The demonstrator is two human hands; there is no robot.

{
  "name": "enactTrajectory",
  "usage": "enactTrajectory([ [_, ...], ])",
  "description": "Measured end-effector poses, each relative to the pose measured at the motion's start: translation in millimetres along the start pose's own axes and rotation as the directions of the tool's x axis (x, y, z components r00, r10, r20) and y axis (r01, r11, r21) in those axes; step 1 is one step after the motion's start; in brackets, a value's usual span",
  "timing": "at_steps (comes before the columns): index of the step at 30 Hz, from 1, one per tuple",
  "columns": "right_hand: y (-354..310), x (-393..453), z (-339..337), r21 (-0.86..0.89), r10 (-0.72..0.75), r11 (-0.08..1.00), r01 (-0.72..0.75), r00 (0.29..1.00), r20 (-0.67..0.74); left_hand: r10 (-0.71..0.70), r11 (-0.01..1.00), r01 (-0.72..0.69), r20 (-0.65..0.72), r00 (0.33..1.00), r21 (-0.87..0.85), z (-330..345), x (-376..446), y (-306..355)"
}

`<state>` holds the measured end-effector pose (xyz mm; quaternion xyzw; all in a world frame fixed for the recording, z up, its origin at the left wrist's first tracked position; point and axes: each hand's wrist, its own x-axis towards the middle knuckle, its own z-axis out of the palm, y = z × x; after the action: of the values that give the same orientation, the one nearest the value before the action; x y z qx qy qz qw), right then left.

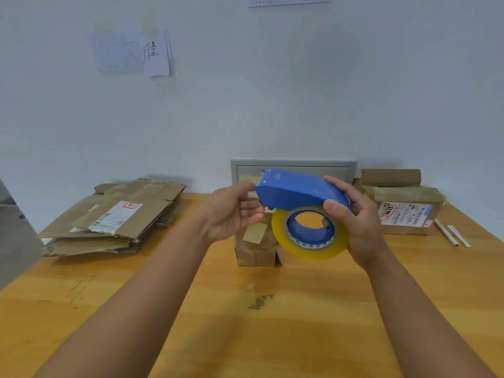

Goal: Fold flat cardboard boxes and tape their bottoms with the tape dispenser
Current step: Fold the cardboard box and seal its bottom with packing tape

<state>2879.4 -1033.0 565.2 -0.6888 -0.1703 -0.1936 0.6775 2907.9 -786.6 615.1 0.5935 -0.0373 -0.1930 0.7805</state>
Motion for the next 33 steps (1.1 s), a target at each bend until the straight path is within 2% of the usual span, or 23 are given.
enactTrajectory([
  [4,-1,2,-3,-0.074,-0.027,0.997,0.03,0.999,0.035,-0.011,0.994,0.016,-0.042,0.999,0.108,-6,3,-1],
  [8,-12,11,-16,-0.203,-0.018,0.978,0.05,0.988,0.156,0.038,0.95,-0.005,-0.097,0.995,0.313,-16,6,3],
  [12,-25,24,-42,-0.259,-0.018,0.964,0.059,0.987,0.157,0.1,0.928,-0.026,-0.182,0.978,0.373,-49,10,18],
  [15,-23,32,-46,-0.34,0.023,0.939,0.052,0.976,0.215,0.103,0.9,0.003,-0.22,0.97,0.436,-60,14,13],
  [19,-14,43,-48,-0.393,0.074,0.919,0.015,0.975,0.211,0.219,0.879,-0.036,-0.335,0.916,0.475,-57,24,-5],
  [23,-5,51,-52,-0.461,0.145,0.887,-0.022,0.961,0.234,0.304,0.845,-0.057,-0.389,0.87,0.532,-52,28,-17],
  [29,9,46,-53,-0.446,0.158,0.894,-0.038,0.959,0.234,0.318,0.824,-0.046,-0.393,0.863,0.565,-48,32,-26],
  [33,20,41,-51,-0.398,0.184,0.914,-0.078,0.954,0.235,0.262,0.801,0.04,-0.41,0.873,0.597,-52,34,-24],
])
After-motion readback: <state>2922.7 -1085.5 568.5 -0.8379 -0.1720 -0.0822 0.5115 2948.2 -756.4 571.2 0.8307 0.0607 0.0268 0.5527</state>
